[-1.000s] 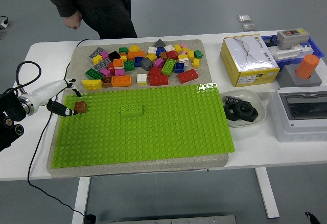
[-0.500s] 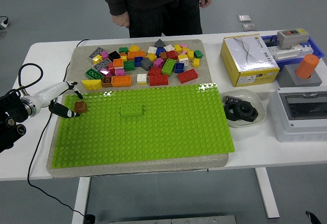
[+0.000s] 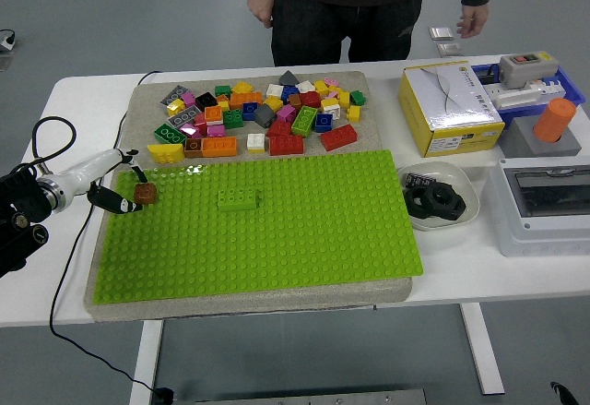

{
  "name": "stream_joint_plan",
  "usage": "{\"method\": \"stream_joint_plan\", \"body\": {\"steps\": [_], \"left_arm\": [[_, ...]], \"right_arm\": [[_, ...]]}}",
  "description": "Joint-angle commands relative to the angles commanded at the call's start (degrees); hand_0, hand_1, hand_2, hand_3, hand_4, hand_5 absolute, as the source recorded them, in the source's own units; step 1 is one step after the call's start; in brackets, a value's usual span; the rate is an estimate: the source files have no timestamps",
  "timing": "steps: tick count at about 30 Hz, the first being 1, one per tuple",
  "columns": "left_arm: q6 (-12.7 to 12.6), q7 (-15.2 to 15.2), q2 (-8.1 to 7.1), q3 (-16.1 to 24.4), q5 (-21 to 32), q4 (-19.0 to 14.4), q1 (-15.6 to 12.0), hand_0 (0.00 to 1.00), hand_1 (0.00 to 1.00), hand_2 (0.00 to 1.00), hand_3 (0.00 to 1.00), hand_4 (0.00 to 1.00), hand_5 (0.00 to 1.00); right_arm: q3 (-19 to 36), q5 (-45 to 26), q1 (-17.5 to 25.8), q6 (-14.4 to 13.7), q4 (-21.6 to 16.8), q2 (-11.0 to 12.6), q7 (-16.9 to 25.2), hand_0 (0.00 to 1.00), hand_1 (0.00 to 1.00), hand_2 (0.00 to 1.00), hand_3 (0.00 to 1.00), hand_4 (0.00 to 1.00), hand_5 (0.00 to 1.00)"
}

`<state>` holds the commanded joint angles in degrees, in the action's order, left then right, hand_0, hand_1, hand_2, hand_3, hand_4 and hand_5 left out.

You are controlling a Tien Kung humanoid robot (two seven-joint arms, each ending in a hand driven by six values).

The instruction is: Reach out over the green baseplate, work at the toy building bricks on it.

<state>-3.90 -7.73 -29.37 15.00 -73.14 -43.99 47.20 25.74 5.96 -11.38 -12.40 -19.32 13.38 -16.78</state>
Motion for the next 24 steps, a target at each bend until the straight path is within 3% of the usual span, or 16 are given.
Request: {"method": "stream_joint_plan", "body": {"steps": [24], "left_arm": [[-0.5,-0.3,0.95,-0.4,1.3,0.4,-0.2,0.998,0.998,0.95,0.59,0.858,0.002]], "right_arm": [[-1.1,-1.3,0.1,0.1,0.1,0.0,0.9,0.682,0.669,0.719,0.795,0.892,0.974]]}}
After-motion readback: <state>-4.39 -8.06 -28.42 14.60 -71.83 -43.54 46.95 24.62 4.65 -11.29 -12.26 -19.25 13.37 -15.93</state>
